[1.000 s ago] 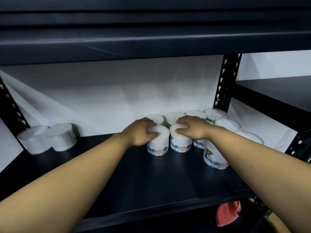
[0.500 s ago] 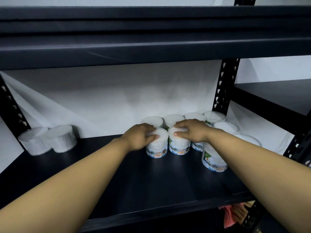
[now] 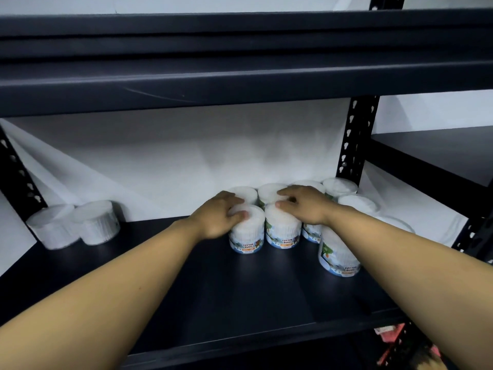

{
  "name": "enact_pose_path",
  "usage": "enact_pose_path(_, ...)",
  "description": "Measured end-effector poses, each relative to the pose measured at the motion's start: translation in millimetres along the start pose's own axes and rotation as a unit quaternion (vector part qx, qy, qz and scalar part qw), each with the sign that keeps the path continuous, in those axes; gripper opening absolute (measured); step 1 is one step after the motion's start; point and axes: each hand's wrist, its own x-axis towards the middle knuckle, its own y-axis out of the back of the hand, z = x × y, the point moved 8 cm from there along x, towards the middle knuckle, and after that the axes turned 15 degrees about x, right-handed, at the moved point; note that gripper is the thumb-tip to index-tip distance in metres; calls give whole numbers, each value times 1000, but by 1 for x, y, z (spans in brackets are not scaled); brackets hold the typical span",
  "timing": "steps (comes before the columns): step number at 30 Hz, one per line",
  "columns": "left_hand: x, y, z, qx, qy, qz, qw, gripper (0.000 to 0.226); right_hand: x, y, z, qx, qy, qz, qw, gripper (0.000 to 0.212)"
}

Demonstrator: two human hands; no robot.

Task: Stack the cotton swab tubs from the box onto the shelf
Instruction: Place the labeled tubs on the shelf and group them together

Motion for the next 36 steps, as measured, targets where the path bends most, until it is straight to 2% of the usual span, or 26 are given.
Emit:
enact_pose_path(4,3,-6,-8,-18,45,-29,998,75,5,-1,8,-44,-40,-20,998,51)
enact_pose_path(13,2,-11,-16,-43,32,-30,998,73,11,1,13,-22,-31,-33,999,41)
enact_pose_path(14,0,-11,-16,-52,24,-20,998,73,10,2,15,-20,-29,-31,999,42)
enact_pose_path(18,-11,-8,-13,-50,-9,22,998,66,-2,4,15,-20,-28,-23,999,72)
enact_pose_path(22,-14,-9,-8,-37,-18,29,999,58,-9,2,11,-15,-14,-9,1000,63)
enact_pose_path(27,-16,-11,-8,-29,-13,16,999,59,-12,2,9,-19,-25,-6,999,68)
enact_pose_path(30,-18,-9,-9,-42,-7,14,999,60,-18,17,9,-33,-21,36,999,57)
enact_pose_path(32,-20,-8,-8,-46,-12,21,999,61,-23,33,13,-49,-30,81,995,59)
enact_pose_path(36,-23,-12,-8,-40,-17,26,999,59,-34,42,25,-77,-69,85,991,58)
